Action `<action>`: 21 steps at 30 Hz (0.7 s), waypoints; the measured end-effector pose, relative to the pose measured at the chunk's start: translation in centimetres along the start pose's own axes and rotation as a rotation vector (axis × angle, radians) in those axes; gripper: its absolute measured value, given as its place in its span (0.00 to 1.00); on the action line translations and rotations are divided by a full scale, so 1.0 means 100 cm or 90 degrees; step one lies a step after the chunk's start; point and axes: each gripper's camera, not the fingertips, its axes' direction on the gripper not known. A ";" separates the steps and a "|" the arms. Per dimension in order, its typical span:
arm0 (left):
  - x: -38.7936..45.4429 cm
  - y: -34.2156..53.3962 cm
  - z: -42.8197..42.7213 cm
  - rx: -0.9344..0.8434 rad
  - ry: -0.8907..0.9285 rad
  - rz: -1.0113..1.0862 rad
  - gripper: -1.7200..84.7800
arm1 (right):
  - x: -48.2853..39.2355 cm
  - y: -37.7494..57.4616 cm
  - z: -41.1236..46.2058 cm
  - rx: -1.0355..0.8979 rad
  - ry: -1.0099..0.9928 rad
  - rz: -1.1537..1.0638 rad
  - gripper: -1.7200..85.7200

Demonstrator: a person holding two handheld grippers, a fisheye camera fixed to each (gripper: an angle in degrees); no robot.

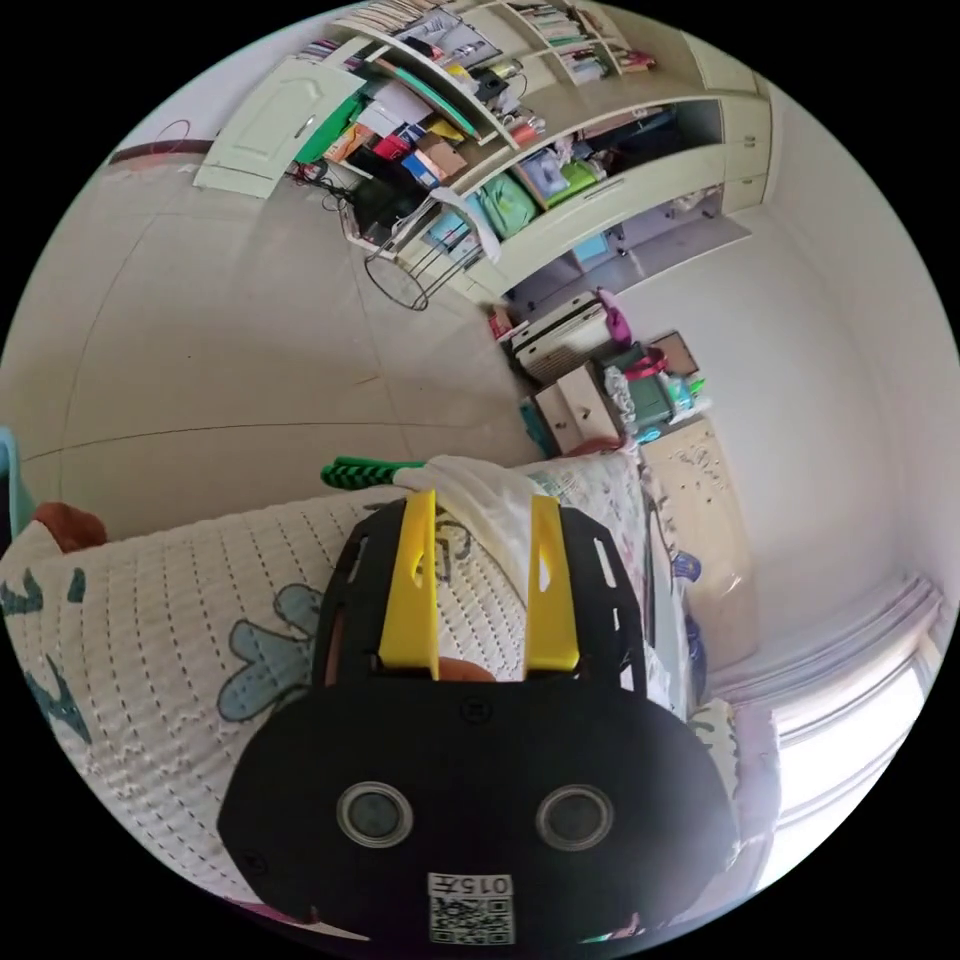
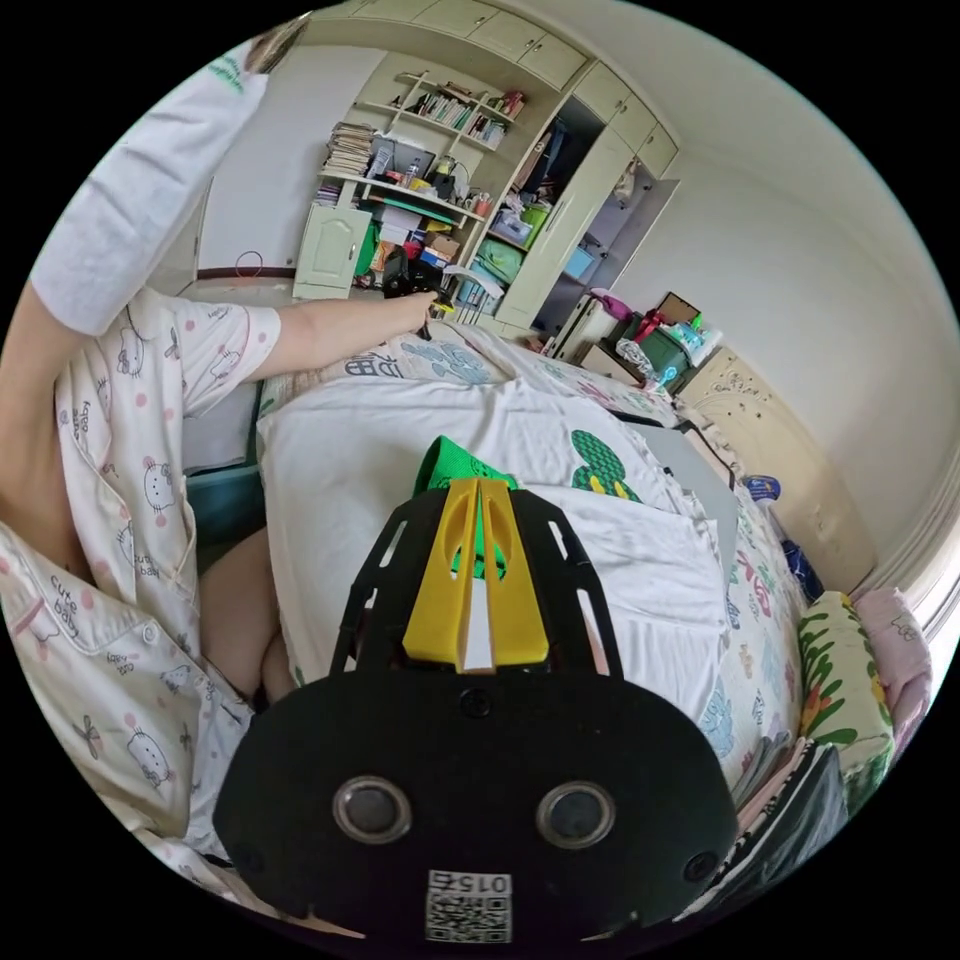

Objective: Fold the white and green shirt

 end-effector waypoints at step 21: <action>0.053 0.343 -0.032 0.260 0.337 0.910 0.02 | 0.023 0.033 0.136 -0.173 -0.049 -0.014 0.01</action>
